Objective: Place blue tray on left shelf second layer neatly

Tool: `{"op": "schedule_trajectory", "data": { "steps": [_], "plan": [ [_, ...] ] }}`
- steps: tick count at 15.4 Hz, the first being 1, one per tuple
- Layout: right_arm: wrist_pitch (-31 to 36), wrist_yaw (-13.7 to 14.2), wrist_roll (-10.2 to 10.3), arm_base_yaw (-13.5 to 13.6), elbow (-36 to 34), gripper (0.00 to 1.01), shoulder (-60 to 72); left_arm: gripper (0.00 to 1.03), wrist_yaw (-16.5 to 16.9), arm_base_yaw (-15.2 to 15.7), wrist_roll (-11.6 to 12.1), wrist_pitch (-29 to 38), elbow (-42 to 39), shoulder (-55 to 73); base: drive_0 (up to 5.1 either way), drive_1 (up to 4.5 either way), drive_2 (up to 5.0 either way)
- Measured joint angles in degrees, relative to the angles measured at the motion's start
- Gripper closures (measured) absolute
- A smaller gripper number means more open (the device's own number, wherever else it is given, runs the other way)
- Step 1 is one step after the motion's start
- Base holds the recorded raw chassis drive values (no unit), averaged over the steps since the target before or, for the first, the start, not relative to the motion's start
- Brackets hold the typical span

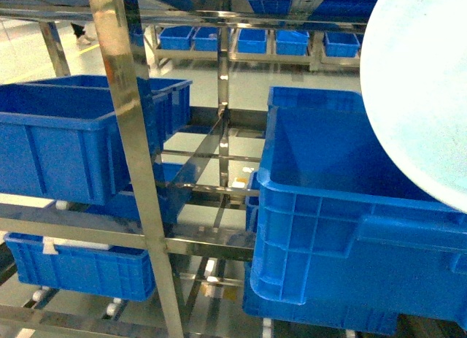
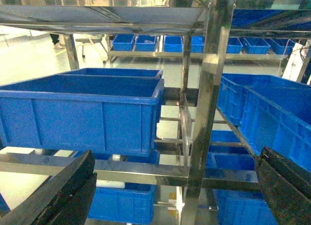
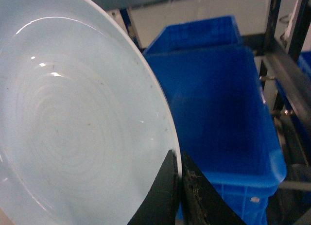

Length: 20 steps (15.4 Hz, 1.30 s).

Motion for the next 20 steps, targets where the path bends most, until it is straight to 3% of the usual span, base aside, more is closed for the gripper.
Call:
{"op": "schedule_trajectory", "data": {
  "steps": [6,8,10,12,17,20],
  "plan": [
    [-13.20,-11.69,4.83,-2.89,5.16,0.99,7.89,0.05,0.00,0.00,0.00,0.00,0.00,0.00,0.0,0.00,0.0],
    [-20.68,-17.57,8.35,-4.15,9.11,0.99,15.26,0.05,0.00,0.00,0.02,0.00,0.00,0.00,0.0,0.00,0.0],
    [-20.70,-20.65,11.56,-4.28,12.96,0.99,21.99,0.05,0.00,0.00,0.02,0.00,0.00,0.00,0.0,0.00,0.0],
    [-18.88,-21.03,14.19,-4.42,18.34,0.99,27.36,0.05,0.00,0.00,0.00,0.00,0.00,0.00,0.0,0.00,0.0],
    [-14.56,-13.25,19.76,-4.48,26.25,0.99,43.10,0.05,0.00,0.00,0.02,0.00,0.00,0.00,0.0,0.00,0.0],
    [-12.63,-10.88,24.24,-7.21,26.75,0.99,46.51,0.05,0.00,0.00,0.02,0.00,0.00,0.00,0.0,0.00,0.0]
  ]
}}
